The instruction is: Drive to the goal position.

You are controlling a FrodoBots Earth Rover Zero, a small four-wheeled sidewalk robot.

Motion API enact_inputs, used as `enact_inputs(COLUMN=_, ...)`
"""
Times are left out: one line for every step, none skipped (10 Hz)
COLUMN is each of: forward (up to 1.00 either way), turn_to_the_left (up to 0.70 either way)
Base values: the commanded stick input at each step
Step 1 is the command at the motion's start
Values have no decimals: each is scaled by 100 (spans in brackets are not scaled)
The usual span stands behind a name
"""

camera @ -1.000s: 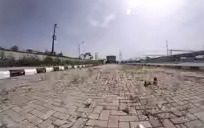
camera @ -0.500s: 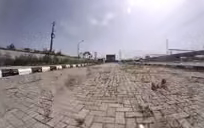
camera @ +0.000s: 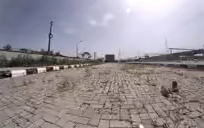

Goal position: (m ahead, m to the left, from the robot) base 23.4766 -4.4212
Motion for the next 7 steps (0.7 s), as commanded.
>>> enact_inputs(forward=100, turn_to_the_left=0)
enact_inputs(forward=100, turn_to_the_left=0)
enact_inputs(forward=100, turn_to_the_left=0)
enact_inputs(forward=100, turn_to_the_left=0)
enact_inputs(forward=100, turn_to_the_left=0)
enact_inputs(forward=100, turn_to_the_left=0)
enact_inputs(forward=100, turn_to_the_left=0)
